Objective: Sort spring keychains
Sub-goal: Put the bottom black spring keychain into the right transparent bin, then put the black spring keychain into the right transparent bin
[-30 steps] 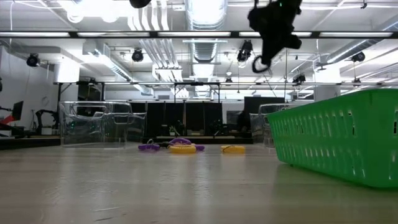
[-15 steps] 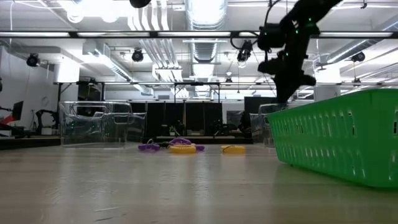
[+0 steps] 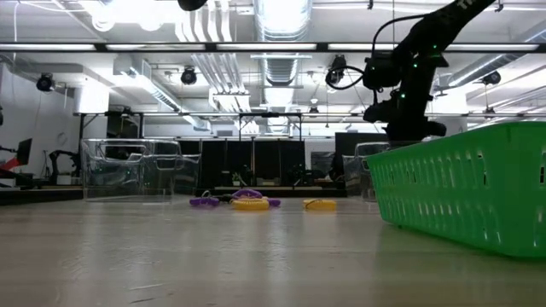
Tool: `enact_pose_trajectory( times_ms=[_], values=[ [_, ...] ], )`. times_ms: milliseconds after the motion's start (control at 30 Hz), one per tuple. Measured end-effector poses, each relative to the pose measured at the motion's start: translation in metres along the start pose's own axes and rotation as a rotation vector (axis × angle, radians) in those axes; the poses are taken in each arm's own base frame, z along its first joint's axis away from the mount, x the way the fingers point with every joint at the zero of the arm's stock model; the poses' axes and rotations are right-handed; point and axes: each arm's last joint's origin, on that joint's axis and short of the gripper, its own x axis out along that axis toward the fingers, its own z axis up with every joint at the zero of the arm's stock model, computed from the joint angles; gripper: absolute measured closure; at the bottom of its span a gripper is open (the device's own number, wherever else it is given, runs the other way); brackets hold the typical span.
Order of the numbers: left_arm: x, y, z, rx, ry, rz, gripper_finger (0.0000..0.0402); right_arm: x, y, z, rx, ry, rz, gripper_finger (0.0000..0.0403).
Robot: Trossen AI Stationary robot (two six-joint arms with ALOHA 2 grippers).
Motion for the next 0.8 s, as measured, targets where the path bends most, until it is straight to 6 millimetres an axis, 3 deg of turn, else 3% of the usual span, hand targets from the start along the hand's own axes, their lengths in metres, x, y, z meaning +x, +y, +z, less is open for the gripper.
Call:
enact_pose_trajectory(
  times_ms=[233, 400, 533, 800],
  values=[
    [0.000, 0.000, 0.000, 0.001, 0.001, 0.000, 0.0182, 0.004, 0.004, 0.007, -0.012, 0.004, 0.025, 0.0272],
    [0.000, 0.000, 0.000, -0.001, 0.003, 0.002, 0.0182, -0.006, 0.009, 0.014, -0.016, 0.005, 0.059, 0.0210],
    [0.000, 0.002, -0.002, -0.007, 0.017, 0.032, 0.0182, -0.027, 0.018, 0.020, -0.052, -0.048, 0.103, 0.0191],
    [0.016, 0.019, -0.012, -0.019, 0.111, 0.135, 0.0182, -0.077, 0.043, 0.020, -0.132, -0.198, 0.212, 0.0188]
  ],
)
